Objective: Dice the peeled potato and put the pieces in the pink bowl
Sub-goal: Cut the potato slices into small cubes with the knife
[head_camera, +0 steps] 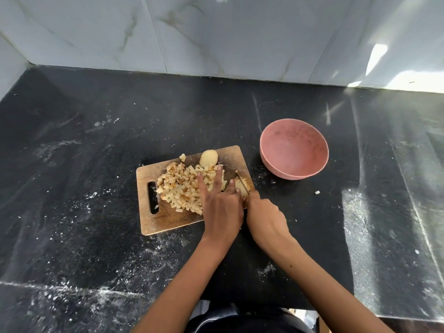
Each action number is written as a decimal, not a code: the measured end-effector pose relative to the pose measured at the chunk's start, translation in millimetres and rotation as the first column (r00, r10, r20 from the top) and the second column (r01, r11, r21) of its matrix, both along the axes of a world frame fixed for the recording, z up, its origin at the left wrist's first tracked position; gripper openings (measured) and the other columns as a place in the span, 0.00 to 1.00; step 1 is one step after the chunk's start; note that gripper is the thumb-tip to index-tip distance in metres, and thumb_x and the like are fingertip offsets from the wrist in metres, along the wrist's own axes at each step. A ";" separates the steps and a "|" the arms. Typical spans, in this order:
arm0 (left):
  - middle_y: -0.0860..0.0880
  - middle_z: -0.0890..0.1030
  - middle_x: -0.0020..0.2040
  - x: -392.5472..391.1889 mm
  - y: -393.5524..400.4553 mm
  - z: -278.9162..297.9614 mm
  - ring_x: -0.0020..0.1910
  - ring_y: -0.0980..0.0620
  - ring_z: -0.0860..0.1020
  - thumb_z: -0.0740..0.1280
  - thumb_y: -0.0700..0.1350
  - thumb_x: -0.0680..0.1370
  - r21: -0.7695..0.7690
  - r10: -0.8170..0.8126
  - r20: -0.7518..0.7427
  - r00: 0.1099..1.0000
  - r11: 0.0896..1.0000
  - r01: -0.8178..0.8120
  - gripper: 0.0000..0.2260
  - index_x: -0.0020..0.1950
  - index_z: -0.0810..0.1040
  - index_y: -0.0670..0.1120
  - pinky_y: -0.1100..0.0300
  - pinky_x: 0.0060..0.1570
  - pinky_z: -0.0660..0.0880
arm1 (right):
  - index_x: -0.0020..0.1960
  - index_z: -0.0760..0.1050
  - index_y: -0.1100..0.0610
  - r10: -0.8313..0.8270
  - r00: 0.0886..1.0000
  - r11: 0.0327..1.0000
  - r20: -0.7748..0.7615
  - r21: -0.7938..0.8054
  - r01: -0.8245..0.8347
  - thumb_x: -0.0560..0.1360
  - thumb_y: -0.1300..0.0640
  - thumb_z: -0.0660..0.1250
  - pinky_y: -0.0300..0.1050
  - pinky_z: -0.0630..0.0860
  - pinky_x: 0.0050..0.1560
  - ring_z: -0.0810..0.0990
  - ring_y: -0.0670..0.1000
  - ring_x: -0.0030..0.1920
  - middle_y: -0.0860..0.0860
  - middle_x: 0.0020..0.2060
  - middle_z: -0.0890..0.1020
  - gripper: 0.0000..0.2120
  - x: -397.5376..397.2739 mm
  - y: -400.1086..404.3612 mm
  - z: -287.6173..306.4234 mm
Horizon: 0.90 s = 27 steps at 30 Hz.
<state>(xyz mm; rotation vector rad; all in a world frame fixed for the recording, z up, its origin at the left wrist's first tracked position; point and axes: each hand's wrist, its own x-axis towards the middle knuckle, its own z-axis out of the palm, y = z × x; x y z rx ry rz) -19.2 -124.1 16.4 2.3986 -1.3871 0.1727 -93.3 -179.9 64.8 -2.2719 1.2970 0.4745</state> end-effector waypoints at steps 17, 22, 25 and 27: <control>0.46 0.85 0.50 -2.1 1.9 -1.9 0.67 0.40 0.72 0.75 0.44 0.71 -0.016 0.001 -0.011 1.000 1.000 -0.001 0.03 0.42 0.86 0.45 0.42 0.72 0.36 | 0.50 0.58 0.56 0.030 0.999 0.997 -0.036 0.073 -0.028 0.83 0.60 0.49 0.49 0.69 0.41 0.78 0.60 0.49 0.58 0.47 0.77 0.03 -57.2 16.3 -0.5; 0.46 0.84 0.54 -1.4 9.6 -4.0 0.71 0.40 0.67 0.73 0.44 0.73 -0.038 -0.029 -0.009 1.000 0.999 0.029 0.04 0.44 0.86 0.46 0.40 0.72 0.34 | 0.48 0.60 0.56 -0.015 0.996 0.997 0.090 0.074 0.009 0.84 0.52 0.47 0.49 0.69 0.40 0.78 0.61 0.46 0.58 0.43 0.78 0.10 -60.5 19.6 5.8; 0.46 0.84 0.53 -1.4 9.5 -3.5 0.71 0.38 0.67 0.73 0.44 0.74 -0.057 -0.006 -0.032 0.999 0.998 0.004 0.03 0.42 0.86 0.46 0.41 0.72 0.32 | 0.49 0.61 0.57 -0.036 0.991 0.998 0.131 0.061 0.028 0.83 0.53 0.48 0.50 0.69 0.40 0.78 0.62 0.46 0.60 0.45 0.79 0.09 -45.5 10.0 5.6; 0.46 0.84 0.52 -0.1 9.1 -2.6 0.71 0.38 0.67 0.73 0.45 0.74 -0.085 0.004 -0.056 0.998 0.996 -0.009 0.04 0.40 0.86 0.47 0.42 0.72 0.32 | 0.51 0.62 0.57 -0.029 0.991 0.998 0.130 0.050 0.023 0.83 0.56 0.49 0.50 0.70 0.40 0.78 0.62 0.47 0.61 0.47 0.79 0.06 -32.7 3.5 2.1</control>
